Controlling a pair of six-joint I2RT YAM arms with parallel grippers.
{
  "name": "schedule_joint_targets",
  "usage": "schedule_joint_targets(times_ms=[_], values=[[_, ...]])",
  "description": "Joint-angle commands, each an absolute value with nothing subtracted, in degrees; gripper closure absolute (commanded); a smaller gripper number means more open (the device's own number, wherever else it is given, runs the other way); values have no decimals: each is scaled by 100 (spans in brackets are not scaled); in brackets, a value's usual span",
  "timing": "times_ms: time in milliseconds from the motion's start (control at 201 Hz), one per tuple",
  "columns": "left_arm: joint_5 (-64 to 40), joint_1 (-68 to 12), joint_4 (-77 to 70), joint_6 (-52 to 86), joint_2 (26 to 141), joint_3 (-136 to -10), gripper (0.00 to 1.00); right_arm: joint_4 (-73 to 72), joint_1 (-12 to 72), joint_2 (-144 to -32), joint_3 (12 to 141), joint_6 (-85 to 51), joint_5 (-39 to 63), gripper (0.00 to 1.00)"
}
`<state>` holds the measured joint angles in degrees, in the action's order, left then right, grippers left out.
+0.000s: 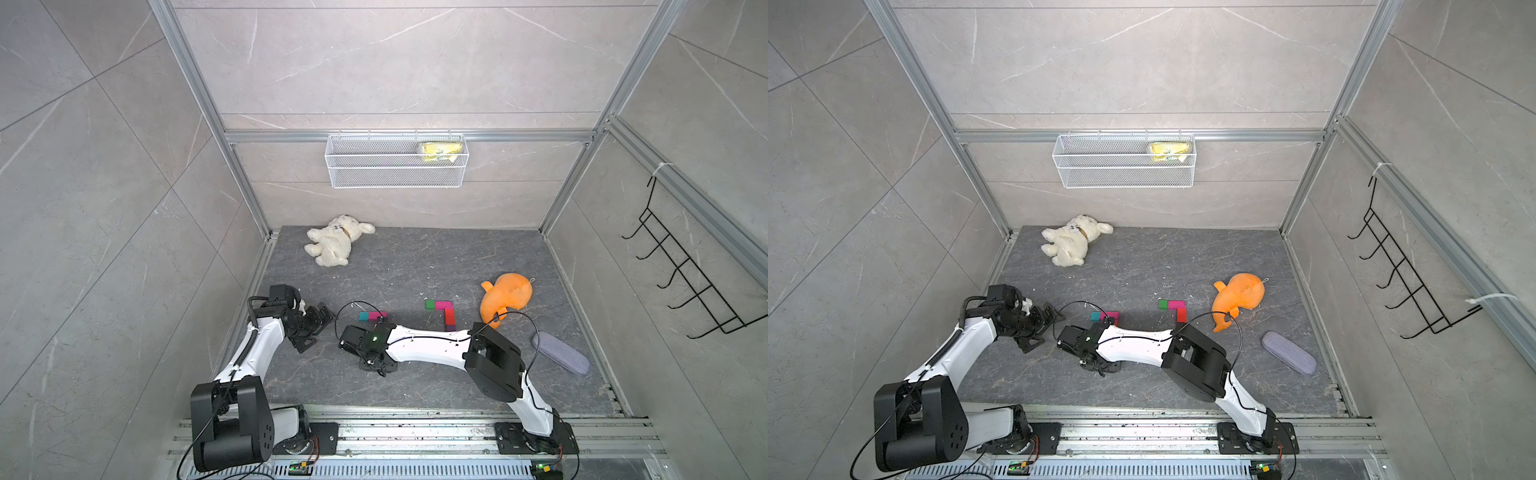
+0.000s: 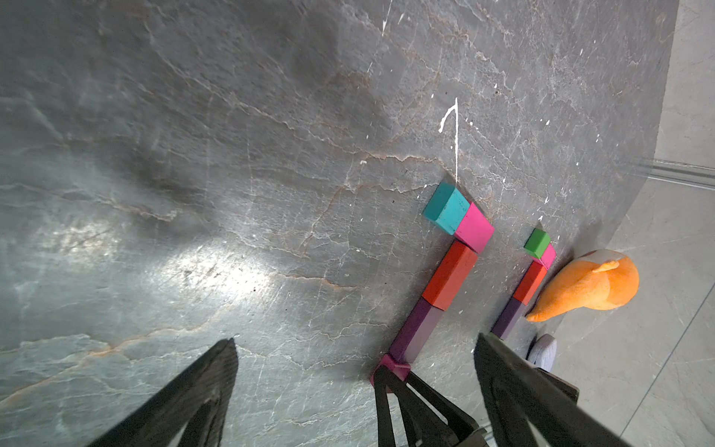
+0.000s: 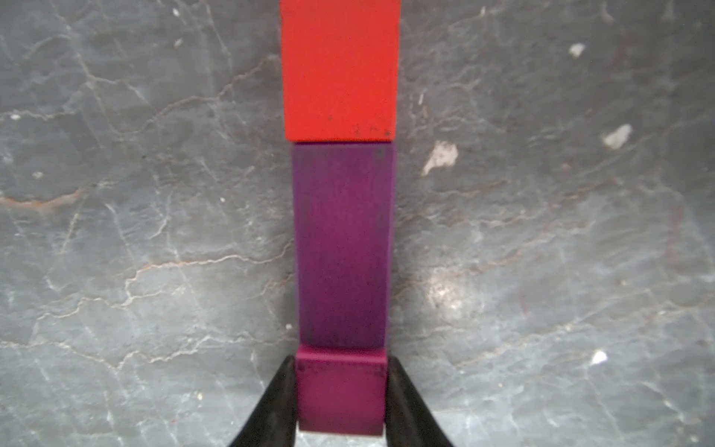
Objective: Assemble the number 7 with building blocks
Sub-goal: Assemble the building block at the center of the board.
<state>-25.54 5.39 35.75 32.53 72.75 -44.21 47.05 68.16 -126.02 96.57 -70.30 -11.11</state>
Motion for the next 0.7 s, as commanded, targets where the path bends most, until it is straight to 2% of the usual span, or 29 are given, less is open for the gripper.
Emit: schedule_joint_targets(times_ms=[0, 697], values=[[-2541, 528, 3630, 3190, 7216, -4429, 0, 4781, 6749, -12810, 9513, -6978, -1187, 63], [-2529, 529, 3651, 3190, 7217, -4430, 0, 4738, 6702, -12817, 9444, -6982, -1160, 63]])
